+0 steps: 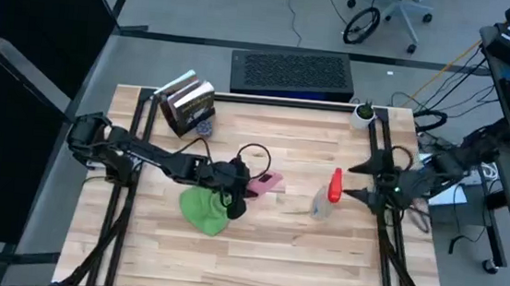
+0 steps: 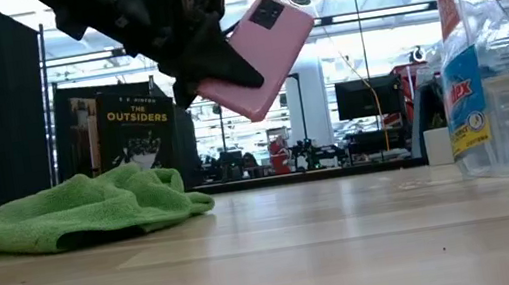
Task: Apply microfiber cloth
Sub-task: Spray the back of the pink cellphone with the red spray bottle
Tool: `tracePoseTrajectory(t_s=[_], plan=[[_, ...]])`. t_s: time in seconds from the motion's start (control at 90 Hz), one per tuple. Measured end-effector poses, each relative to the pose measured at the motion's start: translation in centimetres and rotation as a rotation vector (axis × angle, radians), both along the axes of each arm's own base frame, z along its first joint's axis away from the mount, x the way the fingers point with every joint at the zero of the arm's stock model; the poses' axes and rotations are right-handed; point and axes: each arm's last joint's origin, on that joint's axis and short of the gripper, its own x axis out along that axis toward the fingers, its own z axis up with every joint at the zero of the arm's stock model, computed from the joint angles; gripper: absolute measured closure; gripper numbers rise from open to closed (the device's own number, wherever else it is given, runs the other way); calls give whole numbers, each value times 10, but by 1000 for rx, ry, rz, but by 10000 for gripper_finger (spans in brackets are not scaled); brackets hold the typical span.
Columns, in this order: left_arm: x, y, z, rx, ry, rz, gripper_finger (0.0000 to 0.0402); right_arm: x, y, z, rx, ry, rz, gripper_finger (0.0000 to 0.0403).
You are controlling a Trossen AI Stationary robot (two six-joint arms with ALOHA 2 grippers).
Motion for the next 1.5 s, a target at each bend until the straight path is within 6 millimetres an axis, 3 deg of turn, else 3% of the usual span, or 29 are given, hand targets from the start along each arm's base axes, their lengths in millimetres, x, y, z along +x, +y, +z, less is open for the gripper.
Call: tracePoseTrajectory(t_s=[0.233, 0.5, 0.844, 1.111, 1.5], plan=[[1, 5, 0, -7, -5, 5, 391, 2, 3, -8, 57, -12, 24, 58], [1, 7, 1, -4, -11, 5, 391, -5, 0, -8, 118, -1, 41, 6], [5, 25, 5, -11, -56, 52, 391, -13, -3, -9, 5, -3, 82, 9], [7, 38, 10, 1, -112, 16, 391, -19, 3, -9, 37, -17, 164, 9], [11, 51, 19, 36, -214, 36, 391, -2, 22, -54, -196, -209, 54, 9]])
